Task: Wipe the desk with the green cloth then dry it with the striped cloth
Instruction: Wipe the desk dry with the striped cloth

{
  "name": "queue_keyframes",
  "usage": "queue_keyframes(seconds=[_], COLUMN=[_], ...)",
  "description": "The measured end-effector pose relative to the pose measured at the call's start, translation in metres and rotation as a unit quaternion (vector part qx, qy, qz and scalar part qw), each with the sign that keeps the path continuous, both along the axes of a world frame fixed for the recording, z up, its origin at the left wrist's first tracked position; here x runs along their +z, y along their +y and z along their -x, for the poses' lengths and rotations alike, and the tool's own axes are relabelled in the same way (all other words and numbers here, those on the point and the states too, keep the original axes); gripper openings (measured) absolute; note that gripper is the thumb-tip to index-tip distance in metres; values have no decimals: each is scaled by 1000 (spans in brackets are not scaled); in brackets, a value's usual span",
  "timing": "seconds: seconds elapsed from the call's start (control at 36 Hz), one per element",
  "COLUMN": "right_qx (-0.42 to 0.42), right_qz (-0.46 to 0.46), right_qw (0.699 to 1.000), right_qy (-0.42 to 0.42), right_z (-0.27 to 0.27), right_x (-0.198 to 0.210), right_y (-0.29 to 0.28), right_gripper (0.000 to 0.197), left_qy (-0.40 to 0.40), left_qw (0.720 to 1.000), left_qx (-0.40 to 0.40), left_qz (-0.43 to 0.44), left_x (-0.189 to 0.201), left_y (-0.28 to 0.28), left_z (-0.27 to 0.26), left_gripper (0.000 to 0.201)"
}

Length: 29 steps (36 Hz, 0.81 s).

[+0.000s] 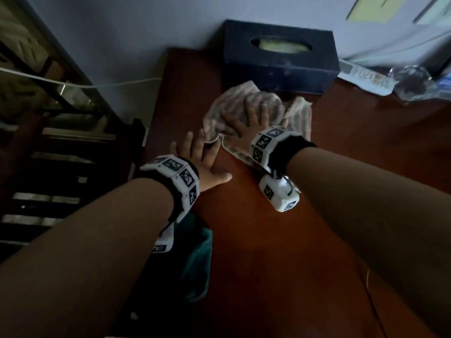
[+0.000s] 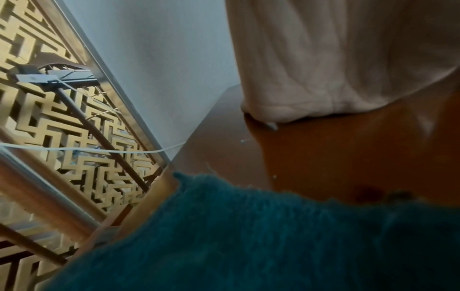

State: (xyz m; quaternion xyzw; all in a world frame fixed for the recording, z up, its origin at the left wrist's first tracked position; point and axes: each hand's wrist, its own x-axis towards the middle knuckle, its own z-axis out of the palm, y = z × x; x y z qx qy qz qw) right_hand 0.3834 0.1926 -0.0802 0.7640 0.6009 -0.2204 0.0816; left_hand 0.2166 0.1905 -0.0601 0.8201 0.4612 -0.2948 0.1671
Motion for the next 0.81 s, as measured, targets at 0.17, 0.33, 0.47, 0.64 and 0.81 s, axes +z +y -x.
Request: queue_keyframes(seconds=[0.17,0.33,0.47,0.64,0.81], right_qx=[13,-13,2,10,-31], right_qz=[-51,-94,-47,18,16], right_qw=[999,995,999,1000,999], right_qy=[-4,-22,-13,-8,15], right_z=[8,53,101,103,72], right_x=[-33,-17,-4,8,3], right_y=[-75,-192,-278,-286,-204], right_gripper=[69,69,76,76,72], left_qy=[-17,-32,-33,-32,-30], left_qw=[1000,999,999,999,999], left_qx=[3,-1,-9,-6,-8], left_qz=[-9,-23,2,5,-20], left_x=[-1,-3,-3,-6,-8], left_y=[-4,-3,0,3,-2], left_z=[2,4,6,5,4], left_gripper=[84,86,90,90,90])
